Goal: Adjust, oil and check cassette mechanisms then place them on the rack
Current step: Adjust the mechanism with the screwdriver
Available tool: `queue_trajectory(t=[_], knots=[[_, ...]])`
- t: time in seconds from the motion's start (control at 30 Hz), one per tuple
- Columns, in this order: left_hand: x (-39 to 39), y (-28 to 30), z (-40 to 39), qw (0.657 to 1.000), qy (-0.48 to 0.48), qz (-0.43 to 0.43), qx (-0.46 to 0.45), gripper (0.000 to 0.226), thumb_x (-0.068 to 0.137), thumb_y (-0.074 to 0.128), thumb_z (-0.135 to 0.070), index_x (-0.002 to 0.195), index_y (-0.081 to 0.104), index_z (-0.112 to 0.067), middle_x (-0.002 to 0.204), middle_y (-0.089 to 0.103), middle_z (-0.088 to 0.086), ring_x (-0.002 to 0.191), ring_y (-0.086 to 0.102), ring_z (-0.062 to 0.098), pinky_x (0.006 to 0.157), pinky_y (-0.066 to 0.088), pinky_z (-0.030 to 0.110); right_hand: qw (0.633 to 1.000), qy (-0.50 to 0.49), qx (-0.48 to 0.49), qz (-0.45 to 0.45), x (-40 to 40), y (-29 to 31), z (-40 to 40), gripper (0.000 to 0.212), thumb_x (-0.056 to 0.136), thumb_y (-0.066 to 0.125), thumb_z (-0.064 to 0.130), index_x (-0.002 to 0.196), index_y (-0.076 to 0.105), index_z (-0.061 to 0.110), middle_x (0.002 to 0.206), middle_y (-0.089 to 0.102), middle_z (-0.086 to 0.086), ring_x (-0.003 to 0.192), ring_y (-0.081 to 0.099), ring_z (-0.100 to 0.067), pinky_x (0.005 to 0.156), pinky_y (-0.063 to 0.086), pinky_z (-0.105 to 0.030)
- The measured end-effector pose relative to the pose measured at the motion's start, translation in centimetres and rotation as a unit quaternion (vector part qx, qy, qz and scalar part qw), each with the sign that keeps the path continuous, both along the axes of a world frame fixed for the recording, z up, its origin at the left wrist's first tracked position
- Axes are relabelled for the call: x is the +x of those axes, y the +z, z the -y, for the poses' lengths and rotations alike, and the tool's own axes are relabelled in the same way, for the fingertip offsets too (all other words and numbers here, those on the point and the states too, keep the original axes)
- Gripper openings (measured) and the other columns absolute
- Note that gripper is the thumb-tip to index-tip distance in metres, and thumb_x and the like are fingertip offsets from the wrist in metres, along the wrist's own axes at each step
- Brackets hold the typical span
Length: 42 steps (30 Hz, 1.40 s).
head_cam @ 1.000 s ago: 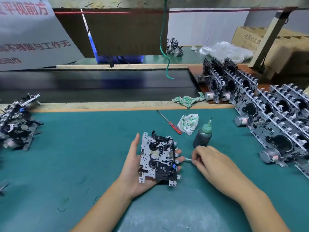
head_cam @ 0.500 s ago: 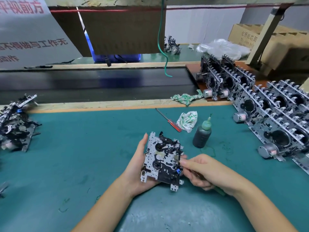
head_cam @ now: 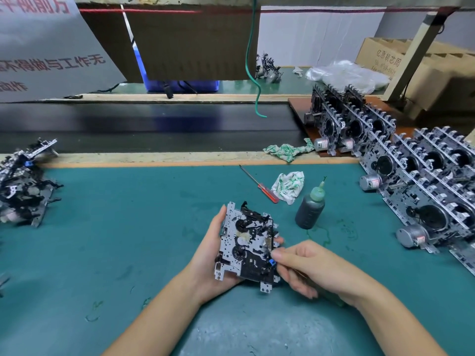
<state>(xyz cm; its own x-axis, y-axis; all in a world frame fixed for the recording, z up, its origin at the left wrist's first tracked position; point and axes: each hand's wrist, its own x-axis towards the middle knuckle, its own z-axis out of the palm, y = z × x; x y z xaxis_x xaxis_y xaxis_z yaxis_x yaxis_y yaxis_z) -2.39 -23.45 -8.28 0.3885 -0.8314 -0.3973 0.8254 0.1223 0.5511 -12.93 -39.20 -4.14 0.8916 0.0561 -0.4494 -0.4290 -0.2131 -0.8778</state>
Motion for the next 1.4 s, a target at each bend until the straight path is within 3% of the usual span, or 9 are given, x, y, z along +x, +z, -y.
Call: queue_trajectory(t=[0.1, 0.3, 0.47, 0.67, 0.9, 1.07, 1.4], knots=[[-0.08, -0.02, -0.03, 1.0, 0.004, 0.002, 0.001, 0.078, 0.081, 0.041, -0.066, 0.12, 0.064, -0.003, 0.125, 0.06, 0.023, 0.107, 0.064, 0.032, 0.093, 0.051, 0.041, 1.0, 0.007, 0.02, -0.009, -0.06, -0.08, 0.02, 0.042, 0.098, 0.043, 0.03, 0.06, 0.05, 0.014, 0.04, 0.049, 0.002, 0.034, 0.045, -0.009, 0.04, 0.036, -0.02], [-0.06, 0.11, 0.11, 0.999, 0.011, 0.017, 0.024, 0.081, 0.084, 0.033, -0.07, 0.122, 0.063, -0.005, 0.125, 0.06, 0.023, 0.109, 0.063, 0.032, 0.097, 0.049, 0.041, 1.0, -0.003, -0.021, -0.014, -0.14, -0.16, -0.07, 0.052, 0.099, 0.041, 0.035, 0.049, 0.05, 0.021, 0.035, 0.041, 0.004, 0.031, 0.031, -0.007, 0.036, 0.024, -0.015], [-0.25, 0.03, 0.21, 0.999, 0.017, 0.025, 0.037, 0.083, 0.086, 0.025, -0.071, 0.118, 0.065, -0.006, 0.122, 0.062, 0.023, 0.107, 0.064, 0.032, 0.093, 0.049, 0.04, 1.0, -0.004, -0.018, -0.013, -0.03, -0.04, -0.22, 0.057, 0.1, 0.039, 0.033, 0.045, 0.047, 0.022, 0.033, 0.037, 0.004, 0.03, 0.027, -0.007, 0.036, 0.023, -0.016], [-0.3, 0.23, 0.33, 0.998, 0.031, 0.027, 0.054, 0.081, 0.087, 0.028, -0.069, 0.115, 0.068, -0.005, 0.119, 0.063, 0.024, 0.103, 0.066, 0.033, 0.09, 0.049, 0.042, 1.0, 0.01, -0.02, -0.022, 0.03, 0.13, -0.28, 0.055, 0.101, 0.037, 0.033, 0.05, 0.046, 0.016, 0.032, 0.039, 0.003, 0.027, 0.031, -0.008, 0.035, 0.025, -0.018], [-0.27, 0.12, 0.44, 0.997, 0.038, 0.025, 0.065, 0.077, 0.087, 0.031, -0.068, 0.109, 0.071, -0.006, 0.116, 0.065, 0.024, 0.102, 0.067, 0.033, 0.088, 0.048, 0.043, 0.998, 0.016, -0.057, -0.021, 0.53, 0.47, -0.3, 0.071, 0.101, 0.036, 0.033, 0.031, 0.041, 0.02, 0.024, 0.028, 0.002, 0.026, 0.022, -0.009, 0.039, 0.026, -0.017], [-0.3, 0.29, 0.5, 0.997, 0.035, 0.028, 0.066, 0.076, 0.085, 0.032, -0.067, 0.109, 0.071, -0.006, 0.114, 0.066, 0.023, 0.098, 0.068, 0.032, 0.084, 0.05, 0.04, 0.997, 0.039, -0.062, -0.036, 0.7, 0.51, 0.09, 0.063, 0.1, 0.037, 0.037, 0.04, 0.035, 0.016, 0.028, 0.024, 0.001, 0.027, 0.019, -0.01, 0.036, 0.019, -0.018], [-0.7, 0.49, 0.5, 0.997, 0.042, 0.036, 0.062, 0.074, 0.088, 0.03, -0.066, 0.1, 0.076, -0.01, 0.111, 0.068, 0.02, 0.097, 0.069, 0.029, 0.08, 0.053, 0.037, 0.997, 0.056, -0.053, -0.017, 0.51, 0.11, 0.52, 0.063, 0.099, 0.037, 0.04, 0.039, 0.037, 0.019, 0.029, 0.023, 0.001, 0.028, 0.018, -0.011, 0.035, 0.019, -0.016]])
